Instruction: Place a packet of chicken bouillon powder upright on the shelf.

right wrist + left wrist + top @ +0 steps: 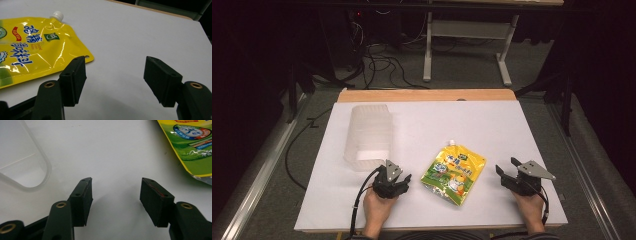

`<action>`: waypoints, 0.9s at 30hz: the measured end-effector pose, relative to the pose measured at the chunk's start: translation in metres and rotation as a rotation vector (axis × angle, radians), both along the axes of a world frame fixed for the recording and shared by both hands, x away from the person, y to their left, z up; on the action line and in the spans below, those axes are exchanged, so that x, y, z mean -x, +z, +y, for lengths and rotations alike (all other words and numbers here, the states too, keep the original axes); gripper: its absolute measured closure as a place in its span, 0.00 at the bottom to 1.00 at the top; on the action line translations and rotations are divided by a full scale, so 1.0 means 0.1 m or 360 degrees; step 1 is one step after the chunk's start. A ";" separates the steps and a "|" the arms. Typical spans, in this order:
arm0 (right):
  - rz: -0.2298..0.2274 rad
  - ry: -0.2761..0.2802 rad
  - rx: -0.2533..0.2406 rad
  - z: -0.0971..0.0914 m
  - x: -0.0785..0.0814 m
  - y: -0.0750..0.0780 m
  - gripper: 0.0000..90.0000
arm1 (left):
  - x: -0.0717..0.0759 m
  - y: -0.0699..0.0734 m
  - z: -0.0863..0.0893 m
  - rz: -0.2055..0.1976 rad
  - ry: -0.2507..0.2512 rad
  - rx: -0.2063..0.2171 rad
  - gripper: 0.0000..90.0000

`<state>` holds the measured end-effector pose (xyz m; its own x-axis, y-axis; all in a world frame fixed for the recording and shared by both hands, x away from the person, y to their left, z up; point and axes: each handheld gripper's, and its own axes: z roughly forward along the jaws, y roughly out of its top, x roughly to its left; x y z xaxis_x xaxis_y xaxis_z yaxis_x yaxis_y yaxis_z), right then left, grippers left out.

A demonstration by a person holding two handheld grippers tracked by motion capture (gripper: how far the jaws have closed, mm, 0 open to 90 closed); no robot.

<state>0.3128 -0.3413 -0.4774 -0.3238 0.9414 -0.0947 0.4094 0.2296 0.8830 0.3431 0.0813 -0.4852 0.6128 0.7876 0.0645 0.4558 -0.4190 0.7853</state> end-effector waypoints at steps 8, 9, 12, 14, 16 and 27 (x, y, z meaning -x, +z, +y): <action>-0.0017 0.0000 -0.0004 0.00 0.01 0.00 0.38 | 0.01 0.00 -0.01 -0.0015 -0.0008 0.0002 0.49; -0.0021 0.0002 0.0000 -0.01 0.01 0.00 0.38 | 0.01 0.00 -0.01 -0.0017 -0.0009 -0.0002 0.49; -0.0023 0.0000 -0.0002 0.00 0.01 0.00 0.38 | 0.01 0.00 -0.01 -0.0019 -0.0010 -0.0017 0.49; -0.0027 -0.0002 -0.0006 -0.01 0.02 0.00 0.38 | 0.01 0.00 -0.02 -0.0021 -0.0016 -0.0029 0.49; -0.0033 -0.0004 -0.0018 -0.01 0.02 0.00 0.38 | 0.02 -0.01 -0.03 -0.0030 -0.0018 -0.0039 0.49; -0.0042 -0.0008 -0.0034 -0.02 0.03 0.01 0.38 | 0.02 0.00 -0.03 -0.0032 -0.0027 -0.0045 0.49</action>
<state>0.3101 -0.3434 -0.4769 -0.3165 0.9450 -0.0830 0.3869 0.2085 0.8983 0.3411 0.0779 -0.4855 0.6243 0.7749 0.0989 0.4328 -0.4485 0.7820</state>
